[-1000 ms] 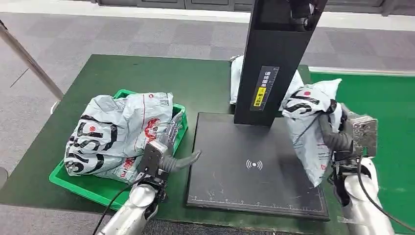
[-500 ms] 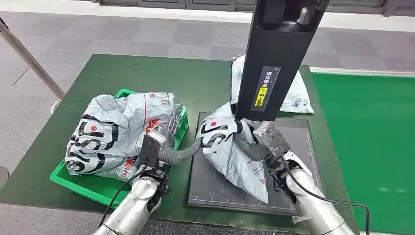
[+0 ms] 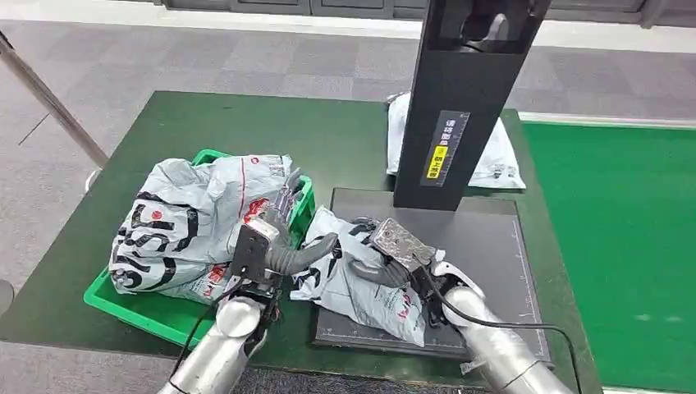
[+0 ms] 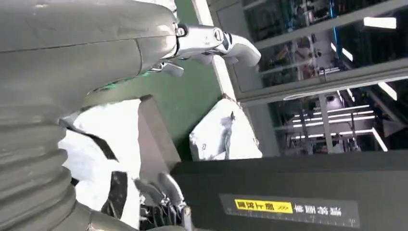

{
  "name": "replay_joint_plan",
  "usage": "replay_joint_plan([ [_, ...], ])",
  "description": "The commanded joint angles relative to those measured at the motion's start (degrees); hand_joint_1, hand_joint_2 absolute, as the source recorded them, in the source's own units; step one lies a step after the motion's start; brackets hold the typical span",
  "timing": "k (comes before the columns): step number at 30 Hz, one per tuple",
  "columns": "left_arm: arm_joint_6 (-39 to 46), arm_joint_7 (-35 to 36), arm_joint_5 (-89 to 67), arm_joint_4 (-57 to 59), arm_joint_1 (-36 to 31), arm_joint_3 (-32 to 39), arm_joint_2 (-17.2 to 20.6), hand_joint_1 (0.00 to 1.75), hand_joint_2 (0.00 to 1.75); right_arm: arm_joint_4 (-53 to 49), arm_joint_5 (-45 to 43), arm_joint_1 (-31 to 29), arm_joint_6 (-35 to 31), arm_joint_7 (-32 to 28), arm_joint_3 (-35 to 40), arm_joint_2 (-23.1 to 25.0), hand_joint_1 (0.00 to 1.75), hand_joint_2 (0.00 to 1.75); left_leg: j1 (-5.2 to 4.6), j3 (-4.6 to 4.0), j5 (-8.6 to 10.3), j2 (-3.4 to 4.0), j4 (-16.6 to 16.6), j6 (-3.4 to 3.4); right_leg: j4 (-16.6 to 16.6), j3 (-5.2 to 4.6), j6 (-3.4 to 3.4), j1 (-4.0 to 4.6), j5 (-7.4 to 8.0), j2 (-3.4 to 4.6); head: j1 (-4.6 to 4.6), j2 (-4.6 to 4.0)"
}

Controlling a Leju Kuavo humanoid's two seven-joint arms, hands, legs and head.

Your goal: Moved the parcel from conveyor to table for the left to box.

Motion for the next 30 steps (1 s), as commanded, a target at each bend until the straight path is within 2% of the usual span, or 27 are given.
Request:
replay_joint_plan([
  [1, 1.23, -0.13, -1.35, 0.56, -0.25, 3.05, 0.44, 0.0, 1.75, 2.47, 0.91, 0.47, -3.55, -3.79, -2.81, 0.45, 0.0, 0.0, 0.03, 0.1, -0.01, 0.06, -0.05, -0.02, -0.09, 0.1, -0.05, 0.05, 0.01, -0.01, 0.0, 0.0],
  [7, 0.85, -0.39, -4.78, 1.8, -1.28, 1.34, 2.14, 0.0, 1.75, -8.05, -5.56, 5.66, -12.45, -16.51, -12.19, 1.45, 0.0, 0.0, 0.01, 0.05, 0.01, 0.02, -0.04, -0.03, -0.06, 0.03, -0.05, 0.03, -0.01, -0.06, 0.0, 0.0],
  [8, 0.17, 0.02, -5.51, 3.39, -1.8, 0.36, 2.22, 0.0, 1.75, -9.05, -8.09, 5.71, -13.22, -17.62, -13.65, 1.39, 0.0, 1.75, 0.0, 0.1, 0.0, 0.03, -0.06, -0.04, -0.06, 0.07, -0.07, 0.03, -0.02, -0.07, -0.02, 0.0],
  [10, 0.4, -0.25, -5.8, 4.49, -2.05, 0.07, 1.97, 0.0, 1.75, -9.0, -8.6, 5.33, -13.15, -17.56, -13.73, 0.9, 0.0, 1.75, 0.0, 0.12, -0.02, 0.1, -0.06, -0.03, -0.07, 0.08, -0.07, 0.02, 0.0, -0.02, -0.02, 0.0],
  [12, -1.05, 0.61, -8.31, 7.82, -3.59, -2.71, 2.74, 0.0, 1.75, -8.89, -13.94, 4.86, -15.21, -21.06, -16.37, 1.61, 0.0, 1.75, 0.01, 0.14, 0.02, 0.08, -0.09, -0.02, -0.13, 0.12, -0.05, 0.03, 0.03, -0.04, 0.0, 0.0],
  [16, -0.85, 0.21, -8.59, 9.53, -4.12, -2.86, 2.32, 0.0, 1.75, -8.95, -14.87, 4.43, -15.28, -21.13, -16.0, 0.77, 0.0, 1.75, 0.01, 0.13, 0.05, 0.05, -0.08, -0.02, -0.14, 0.1, -0.06, 0.04, 0.04, -0.08, 0.0, 0.0],
  [19, -2.04, 0.68, -11.33, 13.79, -6.34, -5.65, 2.47, 0.0, 1.75, -10.31, -20.79, 5.63, -16.69, -22.79, -18.96, 0.86, 0.0, 1.75, -0.01, 0.11, 0.03, 0.05, -0.05, -0.02, -0.09, 0.08, -0.06, 0.01, 0.03, -0.06, 0.0, 0.0],
  [20, -1.91, 1.84, -14.52, 16.51, -7.58, -7.65, 2.61, 0.0, 1.75, -10.56, -21.7, 6.23, -18.45, -23.71, -20.78, 0.66, 0.0, 0.0, 0.02, 0.15, 0.04, 0.09, -0.08, -0.03, -0.14, 0.12, -0.09, 0.05, 0.06, -0.05, -0.02, 0.0],
  [24, -0.6, 2.83, -20.04, 22.86, -9.57, -10.26, 2.03, 0.0, 1.75, -10.0, -21.64, 6.71, -19.97, -24.77, -23.7, -0.08, 0.0, 0.0, 0.02, 0.26, 0.11, -0.13, -0.19, -0.03, -0.27, 0.29, -0.14, 0.06, 0.07, -0.32, -0.02, 0.0],
  [26, -1.87, 5.01, -24.73, 26.99, -11.15, -13.05, 2.12, 0.0, 1.75, -9.41, -21.83, 6.68, -20.09, -24.59, -25.34, 0.31, 0.0, 0.0, 0.01, 0.23, 0.03, 0.05, -0.09, -0.01, -0.2, 0.22, -0.1, 0.04, 0.08, -0.09, 0.0, 0.0],
  [27, -2.41, 7.68, -29.77, 31.18, -12.73, -16.15, 2.12, 0.0, 1.75, -9.03, -22.17, 6.71, -20.48, -24.3, -26.66, 0.5, 0.0, 1.75, 0.0, 0.18, 0.02, 0.09, -0.04, -0.01, -0.13, 0.15, -0.08, 0.02, 0.08, -0.02, 0.0, 0.0],
  [30, -3.61, 11.68, -41.99, 42.32, -16.67, -23.5, 0.87, 0.02, 1.75, -7.85, -23.37, 6.92, -18.99, -23.37, -29.14, 1.01, 0.0, 1.75, -0.02, 0.3, 0.09, 0.06, -0.13, -0.03, -0.19, 0.22, -0.12, 0.01, 0.1, -0.07, 0.0, 0.0],
])
